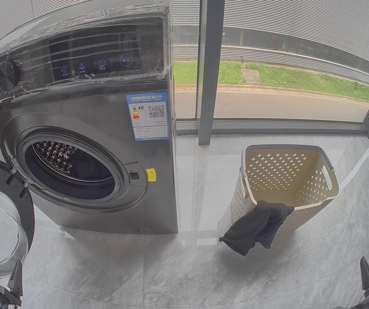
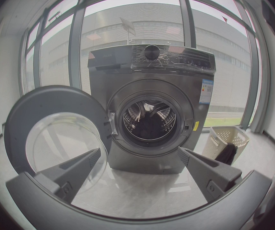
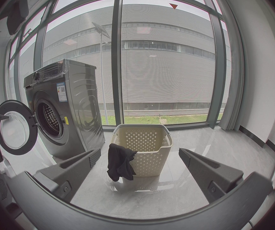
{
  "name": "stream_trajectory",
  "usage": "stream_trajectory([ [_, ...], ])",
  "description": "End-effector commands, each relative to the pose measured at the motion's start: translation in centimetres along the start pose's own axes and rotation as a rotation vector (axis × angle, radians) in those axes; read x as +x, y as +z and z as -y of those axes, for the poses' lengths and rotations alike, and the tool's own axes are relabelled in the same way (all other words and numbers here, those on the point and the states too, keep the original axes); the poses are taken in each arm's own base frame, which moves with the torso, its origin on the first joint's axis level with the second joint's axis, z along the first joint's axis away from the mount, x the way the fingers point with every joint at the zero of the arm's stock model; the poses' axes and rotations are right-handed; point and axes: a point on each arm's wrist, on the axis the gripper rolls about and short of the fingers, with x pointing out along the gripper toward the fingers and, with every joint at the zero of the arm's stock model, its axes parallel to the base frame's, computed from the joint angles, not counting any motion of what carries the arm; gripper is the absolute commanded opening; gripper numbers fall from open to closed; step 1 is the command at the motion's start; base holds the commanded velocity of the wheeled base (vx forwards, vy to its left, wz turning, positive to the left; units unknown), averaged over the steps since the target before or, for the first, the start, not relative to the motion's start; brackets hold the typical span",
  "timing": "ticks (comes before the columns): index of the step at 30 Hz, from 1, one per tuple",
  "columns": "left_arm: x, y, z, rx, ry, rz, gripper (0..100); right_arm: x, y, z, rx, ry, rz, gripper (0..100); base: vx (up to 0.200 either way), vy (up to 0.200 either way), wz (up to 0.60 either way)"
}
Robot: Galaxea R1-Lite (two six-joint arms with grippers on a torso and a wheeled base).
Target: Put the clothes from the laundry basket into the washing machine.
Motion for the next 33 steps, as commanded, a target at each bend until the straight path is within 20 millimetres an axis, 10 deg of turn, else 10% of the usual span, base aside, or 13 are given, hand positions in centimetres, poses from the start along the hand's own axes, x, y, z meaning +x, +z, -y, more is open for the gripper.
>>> stream_trajectory([
  [1, -0.08, -0.57, -0.09, 0.053, 0.052, 0.000, 100, -0.04, -0.54, -0.03, -0.010, 0.007, -0.005, 100, 0.000, 0.000, 0.00],
  [33, -0.86, -1.49, 0.41, 0.044, -0.125, 0.018, 100, -0.04, -0.55, -0.07, -0.004, 0.027, -0.002, 100, 0.000, -0.094, 0.00],
])
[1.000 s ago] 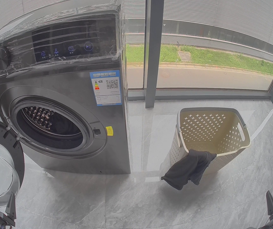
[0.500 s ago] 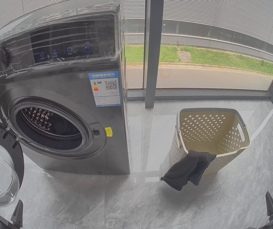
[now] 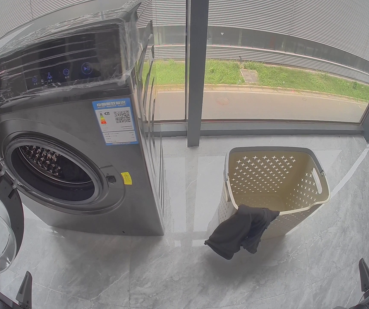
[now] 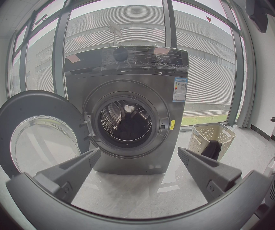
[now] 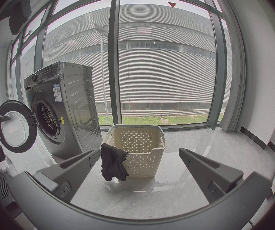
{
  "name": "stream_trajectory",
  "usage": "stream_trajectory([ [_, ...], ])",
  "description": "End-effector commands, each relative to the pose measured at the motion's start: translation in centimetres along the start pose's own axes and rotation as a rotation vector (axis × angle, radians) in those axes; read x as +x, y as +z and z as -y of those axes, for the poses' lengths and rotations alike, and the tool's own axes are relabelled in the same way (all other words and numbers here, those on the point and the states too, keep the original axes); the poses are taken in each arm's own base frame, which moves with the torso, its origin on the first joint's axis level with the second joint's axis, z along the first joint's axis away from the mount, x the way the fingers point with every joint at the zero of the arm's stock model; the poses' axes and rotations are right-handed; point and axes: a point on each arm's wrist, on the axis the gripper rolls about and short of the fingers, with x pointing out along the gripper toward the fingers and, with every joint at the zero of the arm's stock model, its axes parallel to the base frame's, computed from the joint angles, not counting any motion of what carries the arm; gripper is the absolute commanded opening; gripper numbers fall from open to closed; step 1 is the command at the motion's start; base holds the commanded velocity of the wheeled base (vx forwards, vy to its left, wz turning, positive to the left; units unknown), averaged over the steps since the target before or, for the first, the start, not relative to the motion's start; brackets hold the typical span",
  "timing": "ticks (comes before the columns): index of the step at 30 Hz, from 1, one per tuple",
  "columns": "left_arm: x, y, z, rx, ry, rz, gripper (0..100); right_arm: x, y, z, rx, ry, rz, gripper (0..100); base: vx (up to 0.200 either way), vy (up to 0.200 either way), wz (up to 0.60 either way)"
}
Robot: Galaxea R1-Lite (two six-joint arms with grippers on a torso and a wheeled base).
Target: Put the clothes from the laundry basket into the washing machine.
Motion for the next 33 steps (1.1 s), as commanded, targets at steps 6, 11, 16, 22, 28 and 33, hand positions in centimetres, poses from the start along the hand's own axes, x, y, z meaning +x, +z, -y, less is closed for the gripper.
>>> stream_trajectory([
  [6, 0.1, -0.5, 0.0, -0.005, 0.003, -0.007, 100, 0.0, -0.5, 0.0, 0.000, 0.001, -0.004, 100, 0.000, 0.000, 0.00],
  [11, 0.1, -0.5, 0.0, -0.007, 0.003, -0.007, 100, 0.0, -0.5, 0.0, 0.000, 0.001, -0.002, 100, -0.080, -0.080, 0.00],
  [16, 0.0, -0.5, 0.0, -0.004, 0.003, -0.006, 100, 0.0, -0.5, 0.0, -0.002, 0.000, -0.004, 100, -0.200, -0.200, 0.00],
  [22, 0.1, -0.5, 0.0, -0.005, 0.001, -0.007, 100, 0.0, -0.5, 0.0, -0.005, -0.002, -0.004, 100, -0.067, -0.067, 0.00],
  [28, 0.1, -0.5, 0.0, -0.002, 0.001, -0.007, 100, -1.4, 6.1, 0.0, 0.023, 0.055, 0.181, 100, 0.000, 0.000, 0.00],
  [33, 0.1, -0.5, 0.0, -0.005, 0.000, -0.007, 100, 2.2, 9.7, -0.3, 0.047, 0.350, -0.075, 100, 0.000, 0.000, 0.00],
])
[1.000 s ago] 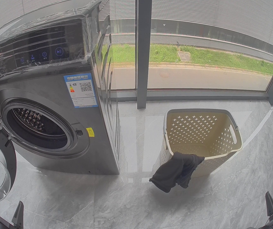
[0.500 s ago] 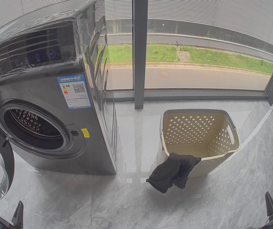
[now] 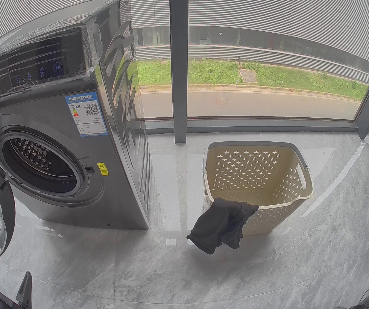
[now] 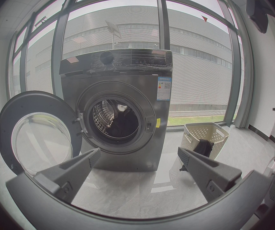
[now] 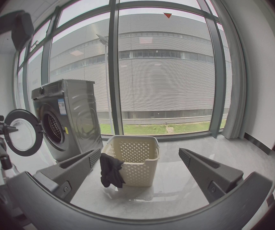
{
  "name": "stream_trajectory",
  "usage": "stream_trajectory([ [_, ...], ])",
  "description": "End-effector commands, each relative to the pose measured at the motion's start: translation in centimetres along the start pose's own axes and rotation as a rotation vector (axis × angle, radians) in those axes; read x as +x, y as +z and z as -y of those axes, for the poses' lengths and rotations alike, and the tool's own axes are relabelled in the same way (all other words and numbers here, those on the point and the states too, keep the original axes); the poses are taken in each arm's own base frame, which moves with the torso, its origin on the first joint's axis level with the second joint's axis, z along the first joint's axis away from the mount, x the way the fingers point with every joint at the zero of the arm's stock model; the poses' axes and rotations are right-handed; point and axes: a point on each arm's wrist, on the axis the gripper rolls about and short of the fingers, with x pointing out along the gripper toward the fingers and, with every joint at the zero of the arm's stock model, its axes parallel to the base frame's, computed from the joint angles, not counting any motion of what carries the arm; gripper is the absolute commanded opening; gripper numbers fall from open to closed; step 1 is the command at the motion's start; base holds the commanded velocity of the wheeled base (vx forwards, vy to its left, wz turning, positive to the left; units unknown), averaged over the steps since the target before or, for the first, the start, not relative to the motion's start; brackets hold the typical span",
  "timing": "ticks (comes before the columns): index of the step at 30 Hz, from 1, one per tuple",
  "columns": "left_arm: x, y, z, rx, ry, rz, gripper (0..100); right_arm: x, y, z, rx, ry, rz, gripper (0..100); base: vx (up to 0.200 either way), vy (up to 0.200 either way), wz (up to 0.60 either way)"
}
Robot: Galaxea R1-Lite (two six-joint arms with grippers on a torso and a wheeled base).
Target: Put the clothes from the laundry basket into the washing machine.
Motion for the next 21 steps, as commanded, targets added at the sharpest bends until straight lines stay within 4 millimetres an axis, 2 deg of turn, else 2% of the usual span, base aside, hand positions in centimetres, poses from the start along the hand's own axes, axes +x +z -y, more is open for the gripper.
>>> stream_trajectory([
  [1, 0.1, -0.5, 0.0, 0.001, 0.000, -0.008, 100, 5.1, 5.4, -0.5, 0.064, 0.371, -0.270, 100, 0.200, 0.000, 0.00],
  [2, 0.1, -0.5, 0.0, 0.001, 0.000, -0.008, 100, 6.4, 5.0, -0.9, 0.076, 0.439, -0.351, 100, 0.200, 0.000, 0.00],
  [3, 0.1, -0.5, 0.0, 0.001, 0.000, -0.008, 100, 6.8, 4.9, -1.0, 0.077, 0.452, -0.370, 100, 0.200, 0.000, 0.00],
  [4, 0.1, -0.5, 0.0, -0.001, 0.000, -0.008, 100, 8.9, 4.7, -1.4, 0.094, 0.467, -0.448, 100, 0.200, 0.000, 0.00],
  [5, 0.0, -0.5, 0.0, -0.002, 0.000, -0.006, 100, 9.8, 4.6, -1.6, 0.099, 0.464, -0.465, 100, 0.200, 0.000, 0.00],
  [7, 0.1, -0.5, 0.0, -0.002, 0.000, -0.008, 100, 13.5, 4.1, -2.3, 0.110, 0.467, -0.519, 100, 0.100, 0.000, 0.00],
  [8, 0.1, -0.5, 0.0, -0.002, 0.000, -0.008, 100, 13.7, 4.0, -2.4, 0.110, 0.467, -0.521, 100, 0.000, 0.000, 0.00],
  [9, 0.1, -0.5, 0.0, -0.001, 0.000, -0.008, 100, 16.4, 3.1, -3.0, 0.109, 0.470, -0.554, 100, 0.000, 0.000, 0.00],
  [11, 0.1, -0.5, 0.0, -0.002, 0.000, -0.008, 100, 18.3, 1.9, -3.5, 0.106, 0.476, -0.586, 100, 0.000, 0.000, 0.00],
  [12, 0.0, -0.5, 0.0, -0.001, 0.000, -0.006, 100, 20.2, 0.5, -4.1, 0.100, 0.489, -0.615, 100, 0.000, 0.000, 0.00],
  [13, 0.0, -0.5, 0.0, -0.001, 0.000, -0.006, 100, 20.2, 0.5, -4.1, 0.100, 0.489, -0.615, 100, 0.000, 0.000, 0.00],
  [15, 0.1, -0.5, 0.0, -0.004, 0.001, -0.008, 100, 21.8, -1.0, -5.2, 0.088, 0.515, -0.649, 100, 0.000, 0.000, 0.00],
  [21, 0.0, -0.5, 0.0, -0.002, 0.001, -0.006, 100, 24.4, -3.6, -6.6, 0.077, 0.532, -0.756, 100, 0.000, 0.000, 0.00],
])
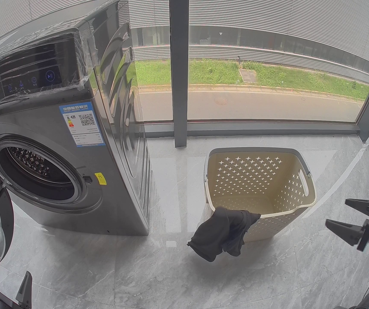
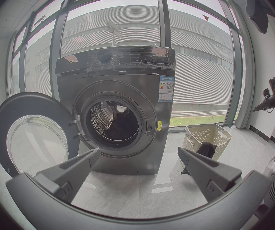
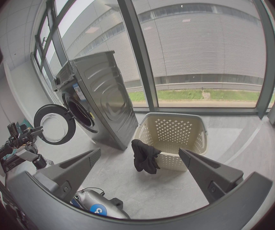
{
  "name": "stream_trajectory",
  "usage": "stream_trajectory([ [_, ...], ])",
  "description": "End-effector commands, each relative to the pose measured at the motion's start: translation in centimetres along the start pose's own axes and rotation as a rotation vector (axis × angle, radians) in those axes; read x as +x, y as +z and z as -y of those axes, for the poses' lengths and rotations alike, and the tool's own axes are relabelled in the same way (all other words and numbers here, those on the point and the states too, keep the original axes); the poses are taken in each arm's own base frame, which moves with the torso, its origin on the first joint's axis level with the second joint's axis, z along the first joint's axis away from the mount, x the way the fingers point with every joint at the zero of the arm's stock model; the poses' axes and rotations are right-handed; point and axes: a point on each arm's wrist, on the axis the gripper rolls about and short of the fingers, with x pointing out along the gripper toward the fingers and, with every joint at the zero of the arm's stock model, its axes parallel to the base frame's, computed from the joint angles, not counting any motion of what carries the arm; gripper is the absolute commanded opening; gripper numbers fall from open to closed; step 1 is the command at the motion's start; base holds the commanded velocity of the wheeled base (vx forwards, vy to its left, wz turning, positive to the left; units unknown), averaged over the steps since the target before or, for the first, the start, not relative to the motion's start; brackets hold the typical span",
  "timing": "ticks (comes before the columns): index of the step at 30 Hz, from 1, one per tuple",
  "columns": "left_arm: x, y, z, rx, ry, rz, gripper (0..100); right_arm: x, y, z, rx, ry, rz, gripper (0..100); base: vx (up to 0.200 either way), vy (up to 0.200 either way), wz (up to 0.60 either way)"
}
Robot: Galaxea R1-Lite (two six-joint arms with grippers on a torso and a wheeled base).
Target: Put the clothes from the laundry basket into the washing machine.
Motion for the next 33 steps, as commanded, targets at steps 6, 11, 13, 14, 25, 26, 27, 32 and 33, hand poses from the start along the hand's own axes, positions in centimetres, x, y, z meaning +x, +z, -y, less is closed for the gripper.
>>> stream_trajectory([
  [6, 0.0, -0.5, 0.0, 0.001, 0.000, -0.005, 100, 16.6, -4.0, 1.0, 0.046, 0.127, -0.403, 100, 0.000, 0.000, 0.00],
  [11, 0.0, -0.5, 0.0, 0.001, 0.000, -0.005, 100, 18.2, -4.7, 1.3, 0.003, 0.133, -0.421, 100, 0.000, 0.000, 0.00],
  [13, 0.0, -0.5, 0.0, 0.001, 0.000, -0.005, 100, 18.9, -5.3, 1.4, 0.004, 0.133, -0.431, 100, 0.000, 0.000, 0.00],
  [14, 0.0, -0.5, 0.0, 0.001, 0.000, -0.006, 100, 19.9, -5.8, 1.5, 0.000, 0.134, -0.430, 100, 0.000, 0.000, 0.00],
  [25, 0.0, -0.5, 0.0, -0.002, 0.000, -0.006, 100, 24.2, -7.7, 2.8, -0.100, 0.058, -0.417, 100, 0.000, 0.000, 0.00],
  [26, 0.0, -0.5, 0.0, -0.002, 0.000, -0.006, 100, 24.6, -7.9, 2.8, -0.101, 0.056, -0.422, 100, 0.000, 0.000, 0.00],
  [27, 0.0, -0.5, 0.0, -0.002, 0.000, -0.006, 100, 24.6, -7.9, 2.8, -0.101, 0.056, -0.422, 100, 0.000, 0.000, 0.00],
  [32, 0.0, -0.5, 0.0, -0.002, -0.002, -0.006, 100, 26.3, -8.4, 3.2, -0.155, 0.031, -0.427, 100, 0.000, 0.000, 0.00],
  [33, 0.0, -0.5, 0.0, -0.004, 0.000, -0.006, 100, 26.4, -8.4, 3.4, -0.172, 0.026, -0.424, 100, 0.000, 0.000, 0.00],
])
